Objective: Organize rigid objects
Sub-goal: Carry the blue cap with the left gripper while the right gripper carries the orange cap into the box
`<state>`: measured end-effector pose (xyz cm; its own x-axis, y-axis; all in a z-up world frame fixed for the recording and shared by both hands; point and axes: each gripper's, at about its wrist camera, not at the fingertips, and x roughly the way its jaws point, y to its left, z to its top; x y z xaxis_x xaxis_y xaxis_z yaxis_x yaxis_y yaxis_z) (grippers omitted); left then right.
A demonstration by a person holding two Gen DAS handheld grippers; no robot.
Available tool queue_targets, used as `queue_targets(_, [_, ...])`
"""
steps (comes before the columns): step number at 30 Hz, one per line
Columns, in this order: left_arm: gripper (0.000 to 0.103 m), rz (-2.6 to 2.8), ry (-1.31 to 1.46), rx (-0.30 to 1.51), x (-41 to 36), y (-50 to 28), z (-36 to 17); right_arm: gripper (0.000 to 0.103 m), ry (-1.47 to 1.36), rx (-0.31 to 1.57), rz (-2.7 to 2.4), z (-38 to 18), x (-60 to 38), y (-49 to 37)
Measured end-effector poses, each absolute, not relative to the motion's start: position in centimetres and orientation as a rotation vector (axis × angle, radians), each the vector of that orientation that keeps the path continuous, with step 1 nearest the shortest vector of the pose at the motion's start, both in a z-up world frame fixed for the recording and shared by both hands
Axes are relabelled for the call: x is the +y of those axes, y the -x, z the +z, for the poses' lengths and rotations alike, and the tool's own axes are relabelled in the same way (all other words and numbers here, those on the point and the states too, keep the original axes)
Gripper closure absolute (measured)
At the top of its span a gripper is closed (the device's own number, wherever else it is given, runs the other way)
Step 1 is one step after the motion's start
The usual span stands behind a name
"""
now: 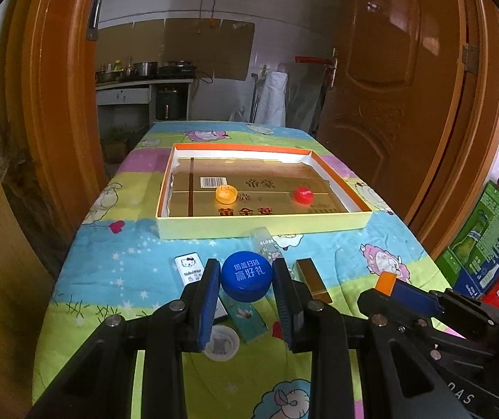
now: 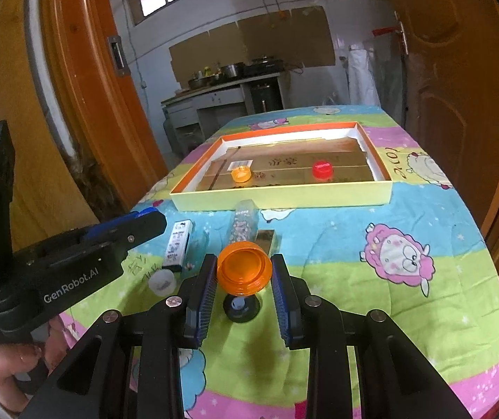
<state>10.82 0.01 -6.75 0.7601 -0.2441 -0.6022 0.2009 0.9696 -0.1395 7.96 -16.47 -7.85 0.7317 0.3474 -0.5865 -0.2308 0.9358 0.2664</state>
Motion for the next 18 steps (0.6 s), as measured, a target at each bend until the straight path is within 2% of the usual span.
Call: queue_targets(18, [0.072,-0.256,0.077,0.687,-0.4,-14.7,-5.0,0.072,-0.218,0.690,0.313,-5.7,-17.2,-12.3])
